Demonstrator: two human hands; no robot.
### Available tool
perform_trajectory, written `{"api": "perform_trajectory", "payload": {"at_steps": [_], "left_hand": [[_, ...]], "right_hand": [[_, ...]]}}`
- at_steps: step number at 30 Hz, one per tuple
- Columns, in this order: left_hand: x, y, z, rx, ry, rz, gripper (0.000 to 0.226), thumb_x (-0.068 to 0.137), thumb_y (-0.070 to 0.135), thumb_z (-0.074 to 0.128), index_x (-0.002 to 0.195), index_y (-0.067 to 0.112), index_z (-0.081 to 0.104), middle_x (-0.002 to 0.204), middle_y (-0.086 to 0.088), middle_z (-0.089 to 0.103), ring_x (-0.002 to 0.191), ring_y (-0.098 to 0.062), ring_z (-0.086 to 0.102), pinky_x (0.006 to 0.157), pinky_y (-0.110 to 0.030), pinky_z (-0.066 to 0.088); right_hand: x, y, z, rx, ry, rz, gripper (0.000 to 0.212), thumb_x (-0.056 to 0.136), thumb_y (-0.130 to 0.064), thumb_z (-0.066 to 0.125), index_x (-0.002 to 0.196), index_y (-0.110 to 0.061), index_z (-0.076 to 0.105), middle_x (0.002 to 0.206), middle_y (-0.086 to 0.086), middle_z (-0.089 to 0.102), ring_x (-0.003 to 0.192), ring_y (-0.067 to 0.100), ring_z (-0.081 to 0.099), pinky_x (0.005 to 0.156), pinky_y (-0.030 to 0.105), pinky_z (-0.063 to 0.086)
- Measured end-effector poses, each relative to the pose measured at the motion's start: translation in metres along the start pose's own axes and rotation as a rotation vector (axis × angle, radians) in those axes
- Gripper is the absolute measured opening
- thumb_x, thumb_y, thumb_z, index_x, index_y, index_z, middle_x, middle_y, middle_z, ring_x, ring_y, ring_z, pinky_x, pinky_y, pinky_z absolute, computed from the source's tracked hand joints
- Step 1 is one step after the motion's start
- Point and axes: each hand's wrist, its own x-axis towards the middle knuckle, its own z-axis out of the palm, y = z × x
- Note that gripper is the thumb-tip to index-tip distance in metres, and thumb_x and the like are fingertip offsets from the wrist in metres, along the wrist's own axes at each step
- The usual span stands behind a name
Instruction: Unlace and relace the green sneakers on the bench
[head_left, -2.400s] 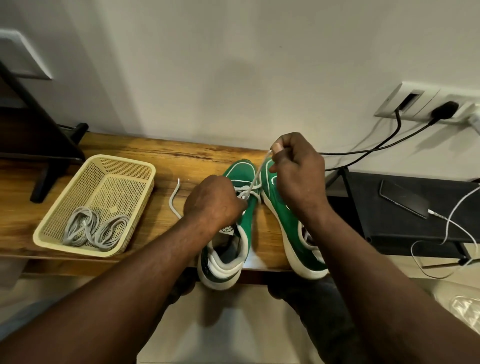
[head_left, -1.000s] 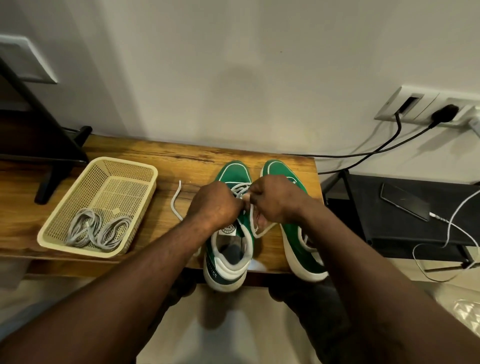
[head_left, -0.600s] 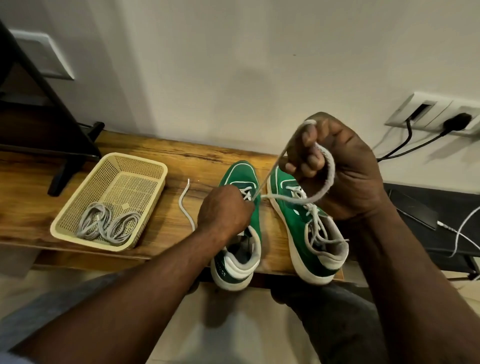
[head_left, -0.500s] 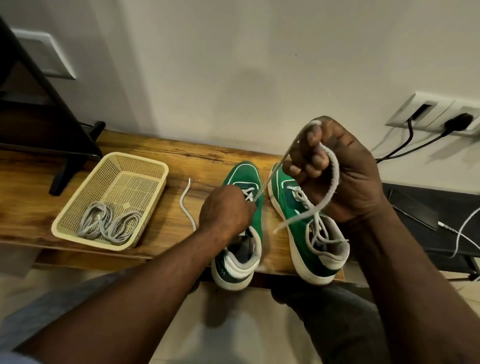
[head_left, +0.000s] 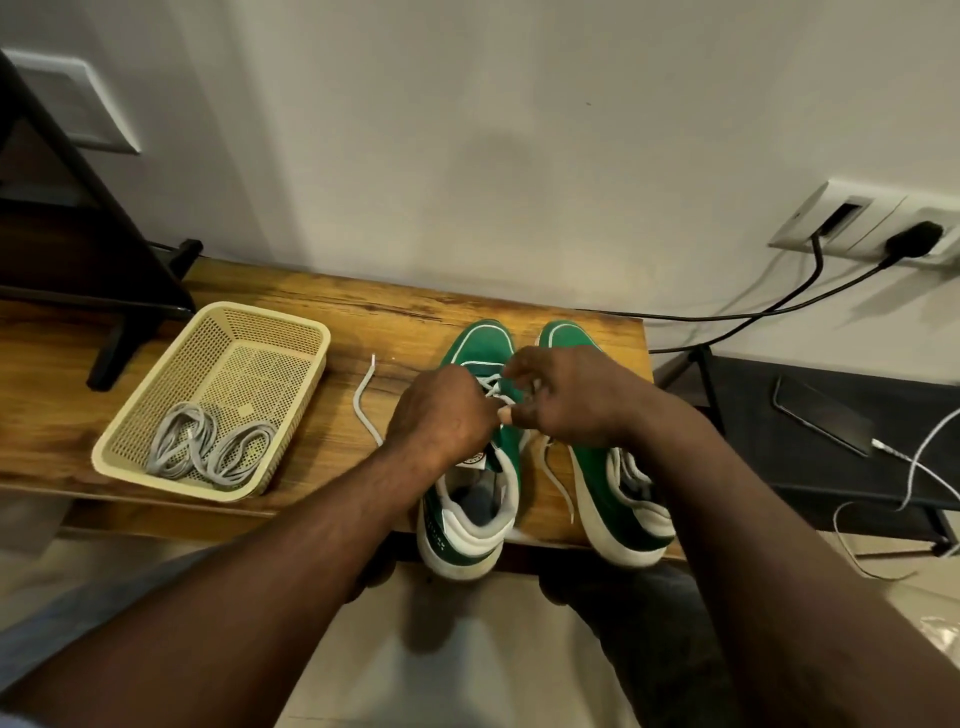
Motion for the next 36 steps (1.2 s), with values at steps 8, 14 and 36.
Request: {"api": "perform_trajectory", "payload": {"at_steps": [8,14,36], "left_hand": [[0.005,-0.002,-0.009,-0.103,-0.077,-0.009,0.03,0.092,0.032,0.073,0.066,0.016,0.072,0.066,-0.002,0.069,0.062,-0.02,0.063,0.055,-0.03,0.04],[0.006,-0.003,-0.012,-0.097,-0.059,-0.018,0.03,0.092,0.029,0.07,0.065,0.015,0.068,0.064,-0.003,0.065,0.059,-0.02,0.06,0.054,-0.029,0.037],[0.015,-0.033,-0.06,-0.194,-0.383,-0.059,0.013,0.097,0.005,0.063,0.108,0.012,0.064,0.085,-0.009,0.072,0.069,-0.018,0.064,0.064,-0.031,0.046]], "right_hand": [[0.011,0.011,0.015,0.371,0.016,0.055,0.016,0.1,-0.013,0.066,0.112,-0.023,0.068,0.09,-0.004,0.079,0.076,0.0,0.068,0.074,0.028,0.048],[0.013,0.005,0.016,0.544,0.012,-0.012,0.021,0.099,0.003,0.056,0.107,-0.015,0.062,0.084,0.007,0.078,0.069,0.009,0.068,0.063,0.024,0.049],[-0.014,-0.017,-0.016,0.956,0.216,-0.173,0.011,0.105,-0.012,0.059,0.11,-0.004,0.064,0.091,0.013,0.077,0.066,0.021,0.064,0.06,0.033,0.048]]}}
